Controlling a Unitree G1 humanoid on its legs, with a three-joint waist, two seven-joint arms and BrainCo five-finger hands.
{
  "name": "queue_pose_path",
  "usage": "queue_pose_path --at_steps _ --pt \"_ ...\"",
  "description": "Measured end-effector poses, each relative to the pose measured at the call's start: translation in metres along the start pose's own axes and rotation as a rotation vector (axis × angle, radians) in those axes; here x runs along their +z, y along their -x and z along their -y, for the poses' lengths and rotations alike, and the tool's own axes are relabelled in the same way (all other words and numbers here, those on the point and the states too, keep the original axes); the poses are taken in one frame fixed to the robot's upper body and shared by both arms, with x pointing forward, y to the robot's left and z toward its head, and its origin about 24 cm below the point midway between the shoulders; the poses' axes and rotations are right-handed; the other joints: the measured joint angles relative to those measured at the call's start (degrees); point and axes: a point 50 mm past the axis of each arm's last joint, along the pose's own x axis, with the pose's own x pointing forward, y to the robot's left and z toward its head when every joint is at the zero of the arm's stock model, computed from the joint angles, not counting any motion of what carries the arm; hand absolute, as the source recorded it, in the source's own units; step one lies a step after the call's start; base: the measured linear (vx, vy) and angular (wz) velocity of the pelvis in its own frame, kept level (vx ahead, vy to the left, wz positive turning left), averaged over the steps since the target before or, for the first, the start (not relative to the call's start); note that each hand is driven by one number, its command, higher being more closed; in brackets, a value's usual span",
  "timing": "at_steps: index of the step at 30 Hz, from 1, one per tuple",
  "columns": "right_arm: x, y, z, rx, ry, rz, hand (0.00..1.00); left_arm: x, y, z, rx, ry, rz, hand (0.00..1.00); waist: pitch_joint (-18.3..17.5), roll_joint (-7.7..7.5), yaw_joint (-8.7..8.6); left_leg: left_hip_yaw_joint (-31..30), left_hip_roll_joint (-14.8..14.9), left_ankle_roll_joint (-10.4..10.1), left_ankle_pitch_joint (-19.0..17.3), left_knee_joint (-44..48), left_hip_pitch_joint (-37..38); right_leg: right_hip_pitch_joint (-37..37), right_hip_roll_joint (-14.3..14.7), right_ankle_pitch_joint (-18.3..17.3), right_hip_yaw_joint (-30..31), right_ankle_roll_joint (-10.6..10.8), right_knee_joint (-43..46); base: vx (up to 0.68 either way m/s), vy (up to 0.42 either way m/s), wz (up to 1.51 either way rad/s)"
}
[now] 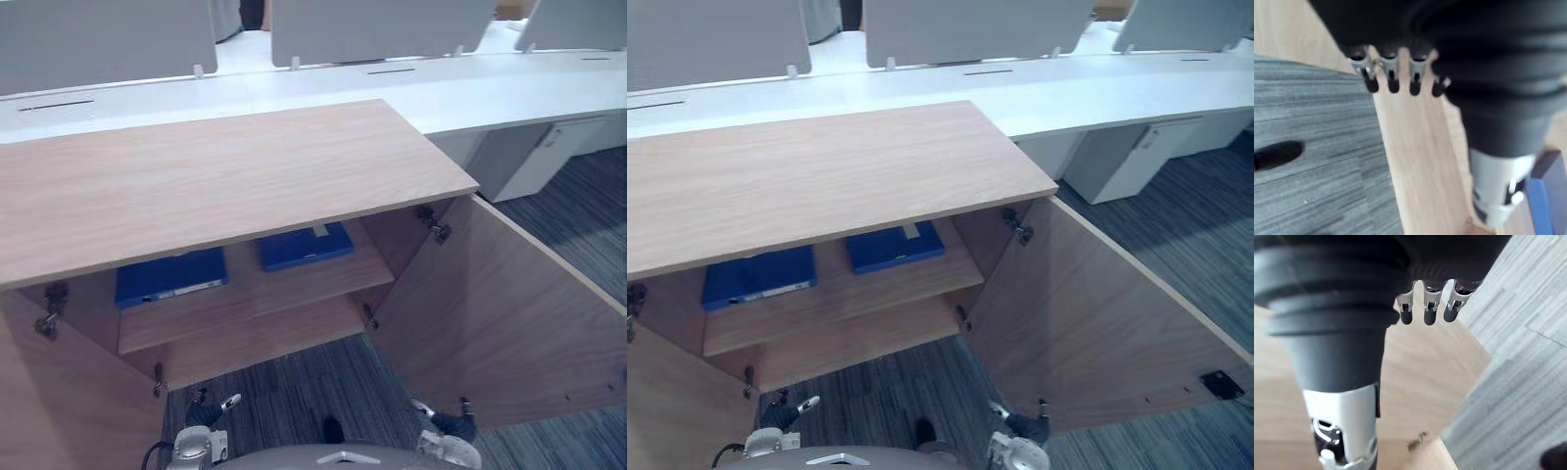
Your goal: Walk over to the cabinet, pick up the folder, carry it to the office cabinet, place the folder inside the office cabinet, then close the office cabinet door
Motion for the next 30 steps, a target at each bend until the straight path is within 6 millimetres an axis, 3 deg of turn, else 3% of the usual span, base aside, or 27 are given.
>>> queue_pose_path --at_steps 5,12,17,22,30 --pt "0.022 0.003 0.032 -0.170 -0.106 0.105 0.00 -0.006 0.007 -0.007 0.016 -0.036 0.020 0.00 -0.3 0.94 -0.46 2.7 1.0 0.0 -2.1 1.9 0.4 -0.8 0.7 -1.2 1.6 -0.8 1.7 0.02 -0.011 -0.25" --pt "0.045 0.004 0.070 -0.381 -0.295 0.201 0.00 -0.008 0.011 0.004 0.001 0.023 0.014 0.00 -0.9 1.97 -1.10 7.1 3.1 -1.6 -5.5 4.4 0.5 -3.0 2.5 -5.2 3.4 -1.6 6.1 0.03 -0.033 -0.25" --pt "0.058 -0.004 0.079 -0.432 -0.479 0.223 0.00 -0.001 0.010 0.005 -0.015 0.039 0.038 0.00 -0.3 2.91 -1.82 9.0 4.2 -1.9 -5.9 4.8 1.3 -3.9 4.2 -5.3 4.7 -1.3 6.9 0.10 -0.031 -0.25" --pt "0.084 -0.016 0.083 -0.439 -0.601 0.290 0.00 0.016 0.004 0.010 -0.047 0.051 0.090 0.00 1.1 4.41 -2.24 9.0 4.3 -1.9 -6.1 4.7 1.4 -4.4 4.5 -5.4 4.6 -1.4 7.5 0.02 -0.014 -0.06" --pt "0.104 -0.045 0.114 -0.468 -0.646 0.315 0.00 0.006 0.005 0.003 -0.059 0.017 0.064 0.00 1.8 6.40 -2.50 6.5 3.8 -1.7 -6.0 4.7 0.6 -4.1 3.5 -5.7 2.9 -1.4 7.2 -0.04 -0.018 0.12"
